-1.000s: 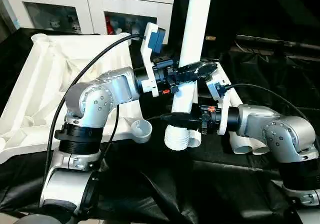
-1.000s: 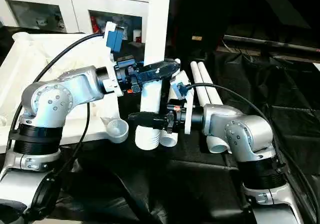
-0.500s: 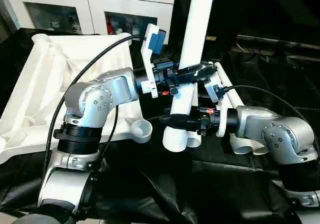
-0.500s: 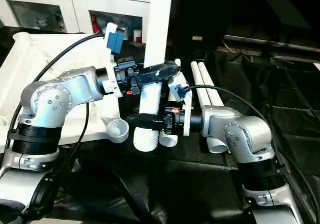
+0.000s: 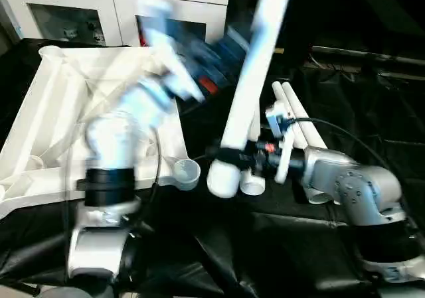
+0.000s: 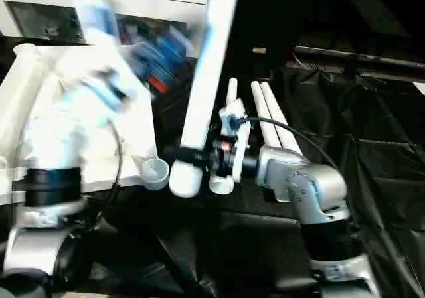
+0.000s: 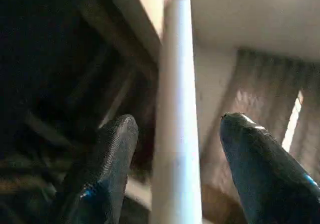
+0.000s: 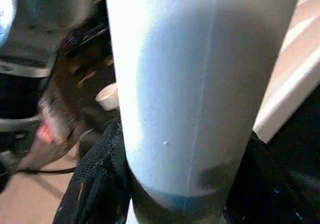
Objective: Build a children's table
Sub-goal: Pick table leg
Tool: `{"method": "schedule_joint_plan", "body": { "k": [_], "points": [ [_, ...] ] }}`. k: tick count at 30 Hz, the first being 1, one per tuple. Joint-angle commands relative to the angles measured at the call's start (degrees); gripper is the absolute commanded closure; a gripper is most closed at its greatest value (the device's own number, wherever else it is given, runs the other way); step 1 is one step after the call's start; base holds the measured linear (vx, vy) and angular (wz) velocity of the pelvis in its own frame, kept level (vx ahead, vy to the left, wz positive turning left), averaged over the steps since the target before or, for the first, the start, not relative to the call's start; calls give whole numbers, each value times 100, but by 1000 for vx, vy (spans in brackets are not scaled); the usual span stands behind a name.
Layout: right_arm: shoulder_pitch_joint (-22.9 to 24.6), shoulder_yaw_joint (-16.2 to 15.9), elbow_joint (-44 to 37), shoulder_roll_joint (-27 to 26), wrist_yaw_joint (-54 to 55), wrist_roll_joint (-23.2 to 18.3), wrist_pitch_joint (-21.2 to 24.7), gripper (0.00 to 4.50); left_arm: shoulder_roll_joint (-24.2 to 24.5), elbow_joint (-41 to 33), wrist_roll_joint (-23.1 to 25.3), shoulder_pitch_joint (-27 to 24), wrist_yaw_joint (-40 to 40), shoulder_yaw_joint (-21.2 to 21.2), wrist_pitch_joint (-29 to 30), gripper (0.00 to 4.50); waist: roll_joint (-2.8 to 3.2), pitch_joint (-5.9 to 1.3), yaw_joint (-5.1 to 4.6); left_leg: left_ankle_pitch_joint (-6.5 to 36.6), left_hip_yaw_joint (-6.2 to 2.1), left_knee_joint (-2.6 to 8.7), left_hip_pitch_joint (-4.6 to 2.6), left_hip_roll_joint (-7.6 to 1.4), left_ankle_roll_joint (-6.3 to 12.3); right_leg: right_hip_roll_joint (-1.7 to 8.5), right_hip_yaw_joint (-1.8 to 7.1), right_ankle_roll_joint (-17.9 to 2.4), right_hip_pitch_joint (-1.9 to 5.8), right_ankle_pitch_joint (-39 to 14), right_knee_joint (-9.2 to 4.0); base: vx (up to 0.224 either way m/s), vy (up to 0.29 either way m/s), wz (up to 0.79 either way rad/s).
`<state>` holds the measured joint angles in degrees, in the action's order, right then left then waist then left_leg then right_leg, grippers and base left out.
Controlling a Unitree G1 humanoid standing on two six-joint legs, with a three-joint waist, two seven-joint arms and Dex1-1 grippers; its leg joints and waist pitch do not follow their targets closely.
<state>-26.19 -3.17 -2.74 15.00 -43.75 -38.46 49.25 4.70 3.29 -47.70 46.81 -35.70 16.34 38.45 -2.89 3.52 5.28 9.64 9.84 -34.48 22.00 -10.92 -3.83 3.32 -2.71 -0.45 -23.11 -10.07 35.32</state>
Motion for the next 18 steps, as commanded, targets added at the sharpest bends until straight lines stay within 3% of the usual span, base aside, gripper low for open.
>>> {"method": "schedule_joint_plan", "body": {
  "k": [1,3,5,7,9,10,11,12,13,16,18],
  "points": [
    [-52,215,82,-127,239,132,-408,259,363,63,105,300,1,153,-224,146,40,-439,28,926,-46,373,-116,-167,-155,400,210,-980,302,-1119,-399,0,0,0],
    [-78,218,151,-229,397,343,-791,259,837,96,629,283,-258,-93,-371,146,60,-429,2,1004,-70,407,-128,-179,-225,394,201,-777,293,-1303,-399,0,0,0],
    [-114,198,263,-296,597,573,-1088,259,1329,79,1418,62,-576,-697,-704,146,81,-417,-20,994,-63,425,-140,-189,-282,387,216,-694,272,-1300,-388,0,0,0],
    [-145,137,489,-411,878,1048,-1879,259,2412,-45,2740,-648,-1513,-2022,-1387,146,111,-418,2,986,-101,450,-132,-219,-297,434,225,-510,233,-1433,-404,0,0,0],
    [-132,138,520,-449,902,1133,-2109,259,2672,-136,2907,-944,-1803,-2308,-1486,146,117,-425,-44,986,-56,447,-156,-202,-425,395,240,-543,223,-1313,-345,0,0,0],
    [-114,197,533,-504,944,1129,-2156,260,2840,-237,2926,-1204,-1983,-2469,-1472,146,148,-437,-13,972,-26,438,-214,-216,-430,392,251,-713,175,-1039,-333,0,0,0],
    [-114,197,533,-504,944,1129,-2156,260,2840,-237,2926,-1204,-1983,-2469,-1472,146,159,-436,-19,985,-30,445,-176,-206,-432,392,248,-846,207,-873,-301,0,0,0],
    [-62,389,577,-622,1033,985,-2093,260,3270,-468,2955,-1653,-2448,-2774,-1509,146,110,-451,0,965,-28,446,-184,-210,-412,398,239,-929,222,-720,-295,0,0,0],
    [-35,408,601,-627,1045,998,-2131,260,3458,-529,2996,-1826,-2608,-2900,-1542,146,138,-434,-11,1028,-58,475,-140,-211,-394,411,234,-958,243,-747,-270,0,0,0],
    [43,350,682,-587,1084,1146,-2287,260,3757,-468,3284,-2046,-2765,-3134,-1702,146,135,-408,-48,1199,-27,479,-170,-191,-406,386,249,-915,224,-974,-306,0,0,0],
    [189,176,768,-534,1139,1433,-2527,260,3999,-188,3759,-2209,-2874,-3357,-2207,146,134,-383,-30,1405,-30,488,-175,-188,-432,407,263,-815,207,-1351,-371,0,0,0]
  ]
}}
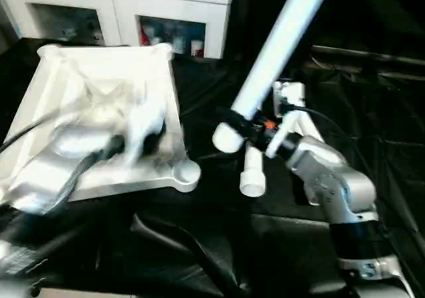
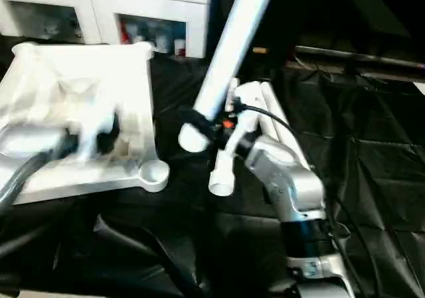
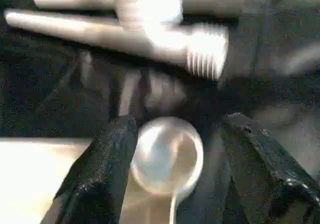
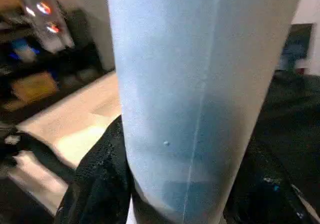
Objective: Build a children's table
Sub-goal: Pick table leg, then insert table leg to table base
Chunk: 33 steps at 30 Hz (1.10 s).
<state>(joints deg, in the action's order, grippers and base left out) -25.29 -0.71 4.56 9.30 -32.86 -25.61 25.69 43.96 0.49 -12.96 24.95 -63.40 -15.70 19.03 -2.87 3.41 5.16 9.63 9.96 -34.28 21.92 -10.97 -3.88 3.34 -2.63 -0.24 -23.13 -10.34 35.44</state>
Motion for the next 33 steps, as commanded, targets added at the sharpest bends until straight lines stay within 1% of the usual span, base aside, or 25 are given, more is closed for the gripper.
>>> {"method": "schedule_joint_plan", "body": {
  "k": [1,2,3,5,7,8,9,10,11,12,13,14,16,17,18,20,21,22,23,24,26,29,32,33],
  "points": [
    [99,-70,37,36,50,148,-171,260,73,92,285,-23,-105,-153,-265,146,132,-372,-18,1407,-43,468,-167,-184,-426,405,255,-836,209,-1324,-383,0,0,0],
    [163,-105,40,16,59,197,-213,260,144,184,406,-101,-234,-181,-406,146,153,-375,-12,1543,-61,479,-182,-193,-469,419,256,-791,199,-1544,-387,0,0,0],
    [188,-141,13,39,21,198,-160,260,153,188,404,-126,-254,-161,-355,146,145,-373,-26,1568,-62,486,-177,-192,-476,415,254,-803,202,-1569,-390,0,0,0],
    [237,-207,-40,80,-83,228,-145,260,233,172,385,-165,-315,-160,-251,146,161,-366,-28,1718,-73,491,-186,-200,-492,416,251,-854,186,-1651,-386,0,0,0],
    [253,-220,-50,86,-129,247,-174,260,286,156,360,-173,-308,-178,-197,146,150,-362,-31,1832,-72,486,-191,-195,-479,413,255,-881,172,-1728,-392,0,0,0],
    [261,-217,-48,79,-141,267,-215,260,337,255,427,-137,-279,-227,-229,164,145,-350,-29,1897,-72,484,-195,-192,-467,418,262,-867,162,-1856,-407,0,0,0],
    [259,-218,-35,72,-141,269,-240,260,334,373,487,-96,-272,-247,-266,164,143,-346,-28,1920,-75,483,-195,-192,-463,420,264,-856,161,-1923,-411,0,0,0],
    [253,-220,-13,61,-140,266,-267,260,307,568,574,-33,-275,-262,-378,175,142,-335,-27,1972,-72,481,-206,-187,-460,418,269,-819,144,-2069,-437,0,0,0],
    [253,-220,-13,61,-140,266,-267,260,307,568,574,-33,-275,-262,-378,175,139,-338,-21,1991,-75,477,-209,-182,-455,423,269,-788,144,-2150,-449,0,0,0],
    [251,-222,9,49,-149,272,-296,260,256,728,622,12,-318,-236,-478,186,141,-339,-21,2021,-89,485,-203,-186,-469,434,268,-747,150,-2271,-453,0,0,0],
    [247,-225,25,43,-157,272,-308,260,191,862,599,56,-384,-181,-499,211,134,-346,-21,1985,-90,485,-202,-186,-469,437,266,-729,150,-2282,-456,0,0,0],
    [245,-226,29,40,-163,252,-280,260,162,932,578,84,-415,-150,-483,211,154,-353,-19,1992,-91,483,-216,-191,-487,434,266,-764,136,-2203,-446,0,0,0],
    [252,-226,29,38,-146,231,-224,260,176,1091,583,150,-489,-160,-468,223,144,-352,-24,2041,-98,491,-208,-193,-494,428,259,-814,144,-2131,-434,0,0,0],
    [257,-221,21,35,-142,207,-170,260,188,1146,598,168,-501,-175,-476,232,140,-356,-24,2014,-94,489,-202,-189,-483,430,264,-836,149,-2078,-428,0,0,0],
    [260,-216,17,32,-144,192,-135,260,195,1178,606,178,-504,-183,-484,255,143,-358,-20,1996,-93,487,-205,-189,-476,431,265,-846,149,-2050,-425,0,0,0],
    [264,-185,9,6,-103,161,-79,260,181,1287,598,198,-504,-172,-444,267,143,-365,-20,1933,-90,484,-203,-194,-465,431,267,-891,155,-1934,-408,0,0,0],
    [265,-183,7,3,-100,158,-77,260,178,1323,611,205,-505,-172,-463,277,177,-368,-17,1911,-92,481,-201,-192,-470,434,269,-906,156,-1878,-401,0,0,0],
    [266,-195,8,8,-106,174,-95,260,176,1383,634,215,-511,-176,-500,277,157,-372,-22,1865,-84,479,-195,-191,-462,425,269,-920,162,-1777,-399,0,0,0],
    [268,-213,15,16,-121,205,-147,260,178,1423,646,218,-521,-177,-509,291,171,-374,-20,1843,-84,478,-195,-188,-465,424,269,-929,166,-1730,-391,0,0,0],
    [277,-258,49,34,-142,308,-330,260,149,1573,704,242,-542,-153,-613,308,169,-374,-19,1818,-85,482,-191,-190,-466,420,264,-945,169,-1655,-387,0,0,0],
    [277,-254,71,33,-141,322,-363,260,141,1633,706,253,-579,-143,-606,314,171,-376,-20,1834,-82,482,-198,-191,-477,423,265,-959,171,-1622,-380,0,0,0],
    [264,-229,92,44,-148,309,-348,260,182,1761,762,280,-636,-167,-644,347,168,-372,-20,1859,-82,483,-199,-192,-465,428,270,-982,177,-1636,-385,0,0,0],
    [271,-229,70,47,-150,307,-336,260,200,1808,770,271,-638,-162,-652,358,167,-370,-21,1898,-84,484,-208,-196,-464,431,269,-978,167,-1706,-389,0,0,0],
    [262,-223,78,51,-156,306,-332,260,200,1889,791,272,-649,-159,-684,382,166,-368,-19,1902,-86,486,-204,-196,-462,433,270,-979,170,-1712,-391,0,0,0]
  ]
}}
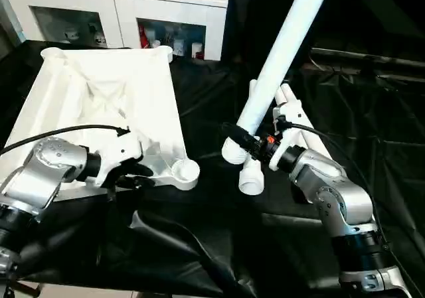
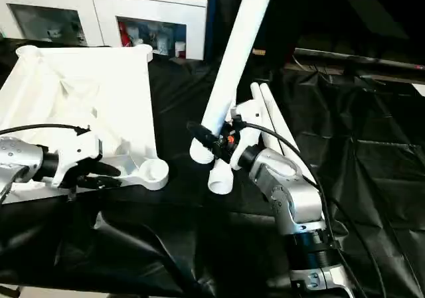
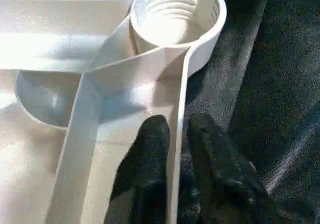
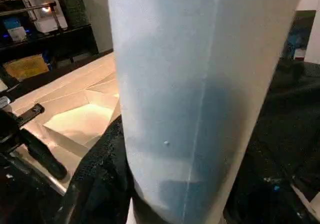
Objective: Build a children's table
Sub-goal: Insert table leg to table base
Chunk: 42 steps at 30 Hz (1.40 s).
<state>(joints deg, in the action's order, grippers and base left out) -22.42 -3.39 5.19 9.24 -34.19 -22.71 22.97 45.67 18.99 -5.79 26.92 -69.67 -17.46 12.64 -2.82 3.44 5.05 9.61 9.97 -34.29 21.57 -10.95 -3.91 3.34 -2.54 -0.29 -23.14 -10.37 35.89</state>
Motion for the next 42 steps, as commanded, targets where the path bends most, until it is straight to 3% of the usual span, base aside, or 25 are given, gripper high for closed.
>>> {"method": "schedule_joint_plan", "body": {
  "k": [1,8,9,13,18,22,24,28,29,34,42],
  "points": [
    [-25,45,15,57,-22,16,-60,260,30,38,74,75,-22,18,-45,382,160,-370,-7,1918,-84,484,-172,-198,-458,436,262,-971,168,-1738,-441,0,0,0],
    [-59,40,64,25,-60,36,-84,260,25,247,163,18,-76,50,-156,434,162,-365,-10,2011,-96,493,-177,-204,-469,444,263,-946,163,-1871,-453,0,0,0],
    [-56,37,58,25,-65,31,-76,260,47,251,186,-6,-75,44,-177,437,126,-366,-10,1974,-92,495,-171,-210,-451,449,266,-958,168,-1841,-457,0,0,0],
    [-48,32,33,22,-92,-10,-18,260,37,274,170,-22,-57,72,-198,450,131,-366,-31,1888,-99,503,-140,-203,-443,446,257,-971,195,-1751,-426,0,0,0],
    [-77,-140,-3,150,-442,-206,532,260,-423,62,-306,-71,-10,348,-123,450,125,-369,-11,1820,-78,481,-174,-211,-388,450,265,-1040,182,-1693,-438,0,0,0],
    [-166,-204,184,133,-458,-86,459,260,-723,45,-345,-81,106,313,-145,450,111,-375,17,1735,-62,471,-164,-213,-362,451,266,-1062,182,-1570,-434,0,0,0],
    [-312,-203,387,57,-418,-12,359,260,-970,144,-217,-106,281,164,-260,450,73,-372,13,1762,-57,468,-162,-210,-365,459,266,-1037,184,-1709,-456,0,0,0],
    [-541,-259,552,26,-450,55,399,260,-1235,392,180,-98,505,-117,-453,450,57,-351,19,1806,-69,473,-180,-217,-348,469,274,-859,162,-2131,-498,0,0,0],
    [-591,-315,569,62,-503,68,458,260,-1290,478,360,-58,599,-219,-494,450,15,-340,29,1830,-69,472,-188,-220,-328,476,272,-814,149,-2280,-505,0,0,0],
    [-722,-447,788,111,-582,214,420,260,-1373,595,518,36,667,-310,-497,450,18,-317,53,2129,-98,478,-219,-219,-369,513,263,-615,109,-2975,-588,0,0,0],
    [-935,-571,1577,-84,-534,493,87,260,-1404,796,679,180,587,-280,-615,450,11,-335,45,2206,-116,479,-206,-219,-382,532,257,-573,91,-3074,-617,0,0,0]
  ]
}}
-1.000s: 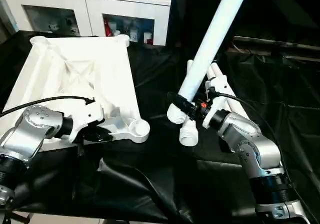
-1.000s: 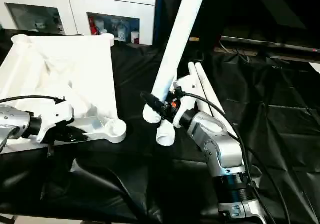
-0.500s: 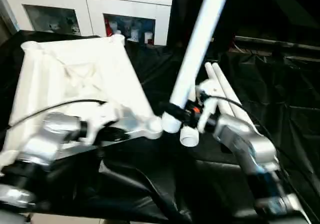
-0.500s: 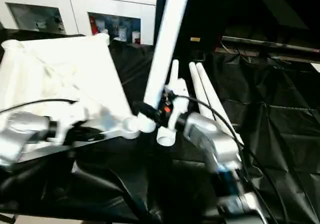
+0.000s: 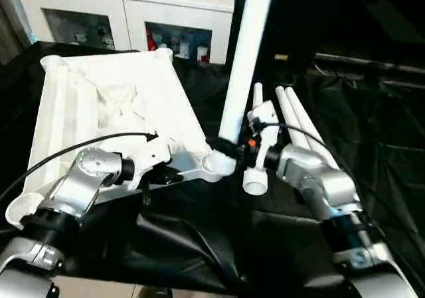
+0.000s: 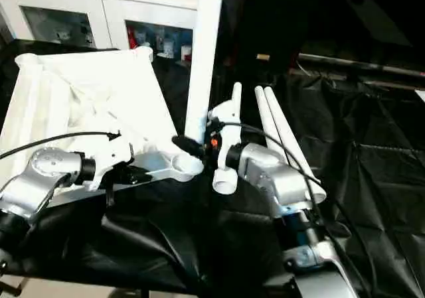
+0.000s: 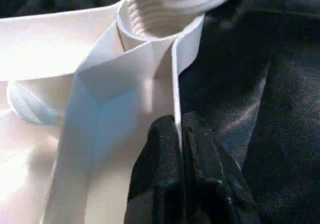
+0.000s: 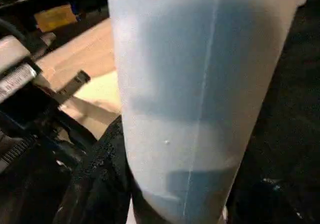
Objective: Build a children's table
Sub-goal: Insert table leg to table base
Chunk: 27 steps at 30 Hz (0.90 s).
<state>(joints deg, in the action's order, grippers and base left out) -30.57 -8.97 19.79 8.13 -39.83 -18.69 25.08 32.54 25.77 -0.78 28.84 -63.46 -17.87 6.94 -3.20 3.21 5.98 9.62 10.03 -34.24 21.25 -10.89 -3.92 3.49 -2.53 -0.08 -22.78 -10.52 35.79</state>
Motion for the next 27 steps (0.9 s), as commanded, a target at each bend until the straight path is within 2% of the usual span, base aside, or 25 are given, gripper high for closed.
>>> {"method": "schedule_joint_plan", "body": {
  "k": [1,7,10,14,15,17,22,27],
  "points": [
    [-145,-24,206,4,47,120,-176,260,-87,116,171,-1,-59,-238,-43,450,48,-306,-55,2235,-132,486,-169,-230,-390,508,248,-607,54,-3047,-590,0,0,0],
    [-329,85,706,-183,63,139,-404,260,-61,-39,113,14,-283,-252,-37,450,51,-314,-68,2308,-140,497,-169,-235,-408,508,251,-668,52,-2959,-575,0,0,0],
    [-463,41,956,-209,-93,213,-510,260,-61,-31,157,59,-389,-299,-86,450,53,-321,-54,2238,-122,498,-174,-242,-406,504,262,-739,54,-2722,-560,0,0,0],
    [-550,-41,1186,-197,-219,303,-593,260,-37,-113,159,65,-489,-340,-67,450,57,-344,-41,2016,-106,503,-147,-244,-391,486,263,-863,94,-2259,-496,0,0,0],
    [-552,-48,1205,-192,-236,309,-601,260,-25,-165,149,55,-514,-341,-47,450,34,-345,-30,1935,-94,501,-145,-246,-374,479,264,-894,96,-2135,-479,0,0,0],
    [-570,-53,1275,-186,-279,320,-617,260,2,-250,139,47,-561,-335,-14,450,48,-346,-16,1884,-88,505,-142,-248,-365,479,264,-934,111,-2005,-464,0,0,0],
    [-669,-24,1491,-175,-475,315,-642,260,96,-439,152,33,-686,-293,32,450,53,-334,-26,2065,-101,507,-156,-251,-396,495,264,-902,101,-2284,-493,0,0,0],
    [-759,74,1540,-166,-713,216,-507,260,162,-499,175,71,-706,-280,53,450,53,-326,-31,2124,-107,518,-160,-255,-406,487,264,-908,91,-2292,-494,0,0,0]
  ]
}}
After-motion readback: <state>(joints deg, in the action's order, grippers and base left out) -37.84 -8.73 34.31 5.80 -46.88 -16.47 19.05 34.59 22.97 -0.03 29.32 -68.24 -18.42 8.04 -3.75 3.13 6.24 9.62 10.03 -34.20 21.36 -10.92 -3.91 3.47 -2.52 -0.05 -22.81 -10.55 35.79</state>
